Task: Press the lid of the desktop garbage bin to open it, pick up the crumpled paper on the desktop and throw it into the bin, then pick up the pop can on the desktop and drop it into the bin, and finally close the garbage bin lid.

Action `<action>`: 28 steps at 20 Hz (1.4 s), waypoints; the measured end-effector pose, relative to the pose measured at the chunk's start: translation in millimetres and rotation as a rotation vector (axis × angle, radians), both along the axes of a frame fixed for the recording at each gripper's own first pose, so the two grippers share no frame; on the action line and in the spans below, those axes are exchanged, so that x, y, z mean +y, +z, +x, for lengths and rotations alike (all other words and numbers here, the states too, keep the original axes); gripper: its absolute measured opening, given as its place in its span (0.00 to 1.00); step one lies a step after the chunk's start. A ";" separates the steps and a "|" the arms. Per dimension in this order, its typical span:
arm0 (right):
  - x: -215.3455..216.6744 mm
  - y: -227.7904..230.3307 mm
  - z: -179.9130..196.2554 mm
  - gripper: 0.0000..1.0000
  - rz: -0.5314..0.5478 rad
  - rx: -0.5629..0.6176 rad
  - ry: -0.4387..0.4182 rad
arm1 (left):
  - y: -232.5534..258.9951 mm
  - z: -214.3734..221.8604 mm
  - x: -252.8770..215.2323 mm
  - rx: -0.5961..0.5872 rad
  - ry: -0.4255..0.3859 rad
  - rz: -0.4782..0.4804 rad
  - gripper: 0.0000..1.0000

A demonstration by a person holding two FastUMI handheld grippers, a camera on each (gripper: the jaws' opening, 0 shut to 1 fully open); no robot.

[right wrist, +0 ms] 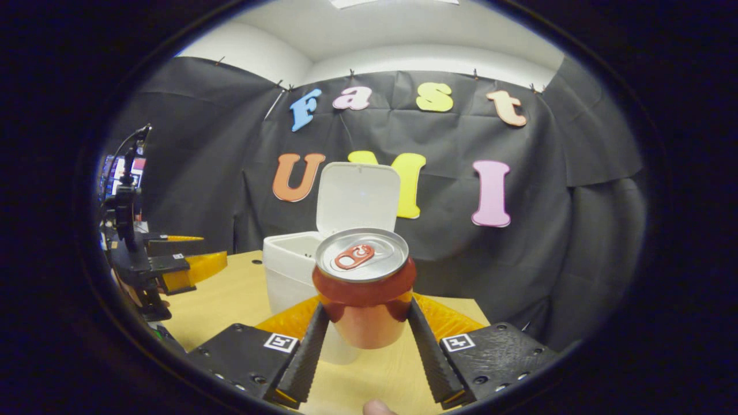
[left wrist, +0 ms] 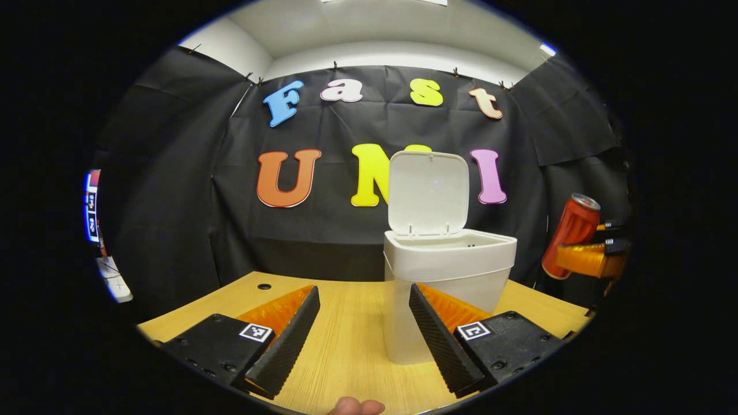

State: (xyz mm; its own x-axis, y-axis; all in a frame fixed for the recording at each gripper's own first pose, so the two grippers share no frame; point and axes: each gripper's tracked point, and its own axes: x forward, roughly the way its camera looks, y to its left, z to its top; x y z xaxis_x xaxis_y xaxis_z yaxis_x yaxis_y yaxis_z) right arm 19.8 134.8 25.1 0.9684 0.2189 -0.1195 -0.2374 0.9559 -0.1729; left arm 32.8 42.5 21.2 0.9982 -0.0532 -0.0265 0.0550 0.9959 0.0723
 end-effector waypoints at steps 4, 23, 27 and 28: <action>18.8 20.6 15.8 0.75 -0.045 -0.065 0.017 | -17.3 -13.0 7.9 0.024 0.002 -0.001 1.00; 71.7 82.1 136.1 0.75 -0.005 -0.090 0.001 | -14.7 -40.5 43.3 0.009 0.054 -0.028 1.00; 75.8 83.5 160.0 0.75 0.023 -0.045 -0.013 | -18.2 -41.7 48.8 0.035 0.051 -0.057 1.00; 76.6 82.1 166.7 0.75 0.018 -0.032 -0.017 | -16.3 -42.3 49.9 0.032 0.050 -0.058 1.00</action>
State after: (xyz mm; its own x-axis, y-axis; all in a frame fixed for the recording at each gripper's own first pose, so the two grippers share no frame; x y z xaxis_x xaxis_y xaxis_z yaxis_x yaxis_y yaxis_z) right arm 186.5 211.4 107.1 0.9754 0.2037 -0.0843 -0.2152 0.9628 -0.1634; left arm -9.5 92.3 4.8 0.9984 -0.0053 -0.0563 0.0060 0.9999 0.0133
